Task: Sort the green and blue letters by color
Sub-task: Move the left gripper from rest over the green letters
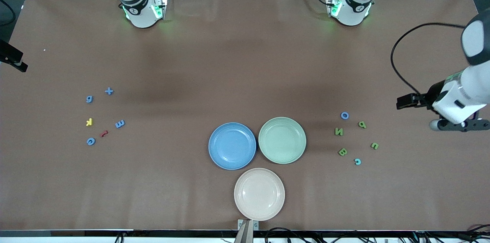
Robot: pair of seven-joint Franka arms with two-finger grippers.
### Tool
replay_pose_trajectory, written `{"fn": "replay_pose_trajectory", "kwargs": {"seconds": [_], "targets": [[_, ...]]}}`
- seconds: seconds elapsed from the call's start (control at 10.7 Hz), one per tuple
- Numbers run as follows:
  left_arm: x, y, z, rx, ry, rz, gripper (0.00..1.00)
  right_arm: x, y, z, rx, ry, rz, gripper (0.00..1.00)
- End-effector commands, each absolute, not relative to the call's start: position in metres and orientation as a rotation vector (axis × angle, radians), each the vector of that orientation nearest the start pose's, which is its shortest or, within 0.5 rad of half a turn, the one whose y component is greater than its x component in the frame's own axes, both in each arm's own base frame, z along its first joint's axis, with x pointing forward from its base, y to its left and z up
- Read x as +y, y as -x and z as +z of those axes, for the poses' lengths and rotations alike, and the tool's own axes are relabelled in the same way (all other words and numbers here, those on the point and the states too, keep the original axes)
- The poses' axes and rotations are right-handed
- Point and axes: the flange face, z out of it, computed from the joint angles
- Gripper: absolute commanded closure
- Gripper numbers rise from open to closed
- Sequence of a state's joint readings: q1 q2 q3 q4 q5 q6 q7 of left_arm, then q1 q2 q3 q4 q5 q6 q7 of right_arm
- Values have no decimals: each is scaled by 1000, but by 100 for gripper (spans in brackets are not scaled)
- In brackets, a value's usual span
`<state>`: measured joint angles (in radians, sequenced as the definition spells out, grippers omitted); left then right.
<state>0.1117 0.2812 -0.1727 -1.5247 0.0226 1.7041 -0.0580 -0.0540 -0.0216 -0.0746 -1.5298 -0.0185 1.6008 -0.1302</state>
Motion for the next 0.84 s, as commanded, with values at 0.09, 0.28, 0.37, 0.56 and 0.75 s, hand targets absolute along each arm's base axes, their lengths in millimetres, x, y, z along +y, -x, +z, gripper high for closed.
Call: {"fn": "replay_pose_trajectory", "kwargs": {"seconds": [0.09,0.28,0.37,0.56,0.75], "targets": [[-3,-613,386,-14,3141,112,0,-74,-545,660,-12,3168,-158,0],[7,-600,341,-43,3146,57,0,-75,-545,660,-9,3168,-158,0],[11,-593,322,-62,3145,36,0,-75,-545,660,-9,3168,-158,0],[12,-587,288,-71,3150,41,0,-76,-545,660,-7,3168,-160,0],[4,-582,264,-53,3153,62,0,-76,-546,659,-7,3168,-160,0]]}}
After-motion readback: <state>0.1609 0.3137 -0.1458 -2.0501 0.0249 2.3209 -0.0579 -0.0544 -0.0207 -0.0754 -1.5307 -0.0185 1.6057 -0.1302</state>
